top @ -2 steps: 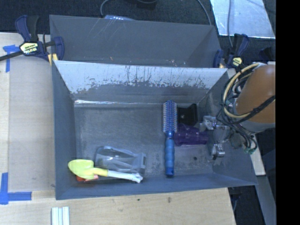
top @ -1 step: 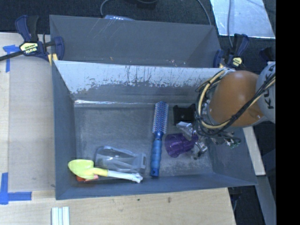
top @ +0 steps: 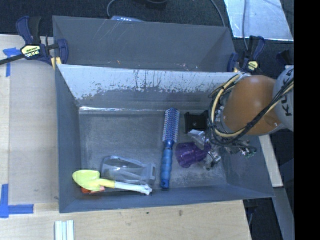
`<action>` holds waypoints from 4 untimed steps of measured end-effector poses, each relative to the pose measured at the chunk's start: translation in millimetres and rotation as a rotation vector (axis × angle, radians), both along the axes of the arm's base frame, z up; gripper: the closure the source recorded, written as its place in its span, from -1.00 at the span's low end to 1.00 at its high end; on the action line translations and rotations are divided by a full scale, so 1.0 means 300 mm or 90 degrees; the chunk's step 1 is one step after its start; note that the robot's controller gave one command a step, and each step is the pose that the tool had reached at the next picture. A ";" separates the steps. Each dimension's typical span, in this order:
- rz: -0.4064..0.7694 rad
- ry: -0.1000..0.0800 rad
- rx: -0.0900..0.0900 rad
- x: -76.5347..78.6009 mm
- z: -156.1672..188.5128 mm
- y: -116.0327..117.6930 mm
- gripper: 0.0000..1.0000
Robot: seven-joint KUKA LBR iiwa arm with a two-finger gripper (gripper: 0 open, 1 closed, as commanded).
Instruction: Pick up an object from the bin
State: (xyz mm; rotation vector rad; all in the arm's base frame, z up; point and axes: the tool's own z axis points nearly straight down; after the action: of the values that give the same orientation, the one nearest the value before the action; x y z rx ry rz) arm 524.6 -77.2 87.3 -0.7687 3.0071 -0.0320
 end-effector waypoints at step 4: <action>0.036 0.002 0.000 0.120 0.051 0.081 -1.00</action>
Offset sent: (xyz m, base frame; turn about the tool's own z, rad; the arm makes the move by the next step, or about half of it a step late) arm -0.0101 0.0163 0.0056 0.0075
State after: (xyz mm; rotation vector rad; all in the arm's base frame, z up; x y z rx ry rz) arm 560.6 -52.8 102.5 -0.8549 2.9856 -0.0297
